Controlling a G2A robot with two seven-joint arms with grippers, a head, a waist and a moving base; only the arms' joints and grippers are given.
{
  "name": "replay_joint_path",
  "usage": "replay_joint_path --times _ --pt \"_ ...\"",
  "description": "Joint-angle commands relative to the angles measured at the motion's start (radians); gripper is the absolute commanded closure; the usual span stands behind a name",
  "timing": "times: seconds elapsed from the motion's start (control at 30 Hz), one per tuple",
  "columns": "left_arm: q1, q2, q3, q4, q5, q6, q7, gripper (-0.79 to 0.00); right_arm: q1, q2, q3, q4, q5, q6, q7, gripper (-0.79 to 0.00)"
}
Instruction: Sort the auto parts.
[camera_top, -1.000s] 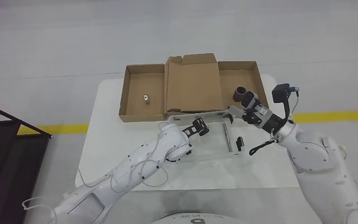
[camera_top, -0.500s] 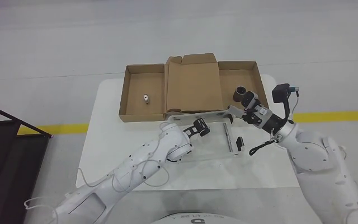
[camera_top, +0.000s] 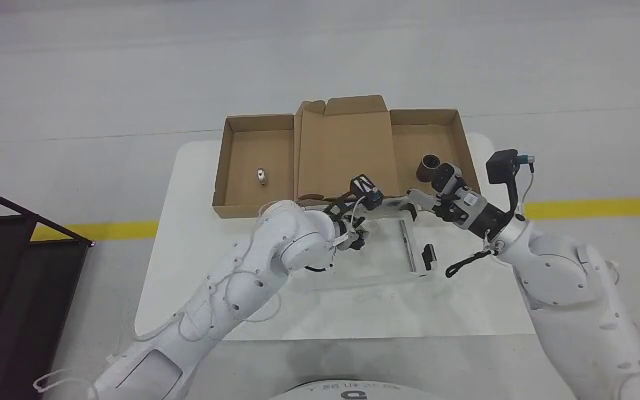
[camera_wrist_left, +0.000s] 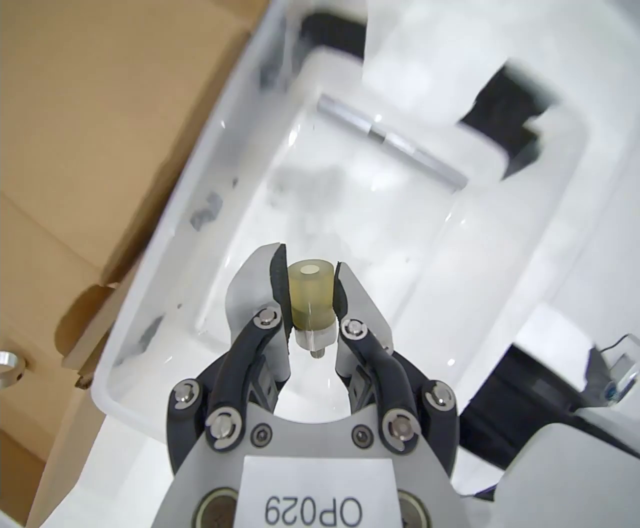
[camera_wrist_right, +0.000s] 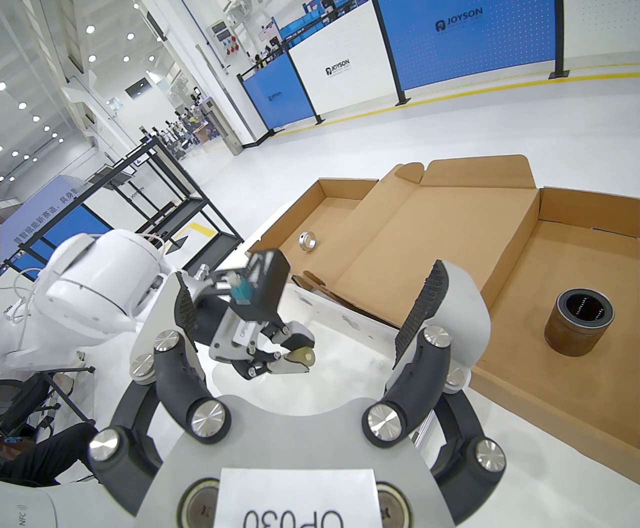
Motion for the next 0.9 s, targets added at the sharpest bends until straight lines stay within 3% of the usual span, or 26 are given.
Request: replay_joint_path --times 0.0,0.17,0.4,0.67,0.87 --pt "0.013 0.005 -0.063 -0.007 -0.157 -0.025 0.018 0.0 0.0 0.0 0.0 0.0 0.0 0.0 0.0 -0.785" --pt "0.035 0.017 -0.19 0.01 -0.497 -0.077 -0.01 0.0 0.0 0.0 0.0 0.0 0.0 0.0 0.0 -0.785" --pt "0.02 0.024 -0.273 0.08 -0.774 -0.074 -0.001 0.0 0.0 0.0 0.0 0.0 0.0 0.0 0.0 -0.785" --pt "-0.074 0.0 -0.289 0.21 -1.049 -0.023 0.154 0.0 0.0 0.0 0.0 0.0 0.0 0.0 0.0 -0.785" --pt "-0.12 -0.012 -0.252 0.272 -1.084 -0.031 0.185 0.0 0.0 0.0 0.0 0.0 0.0 0.0 0.0 -0.785"
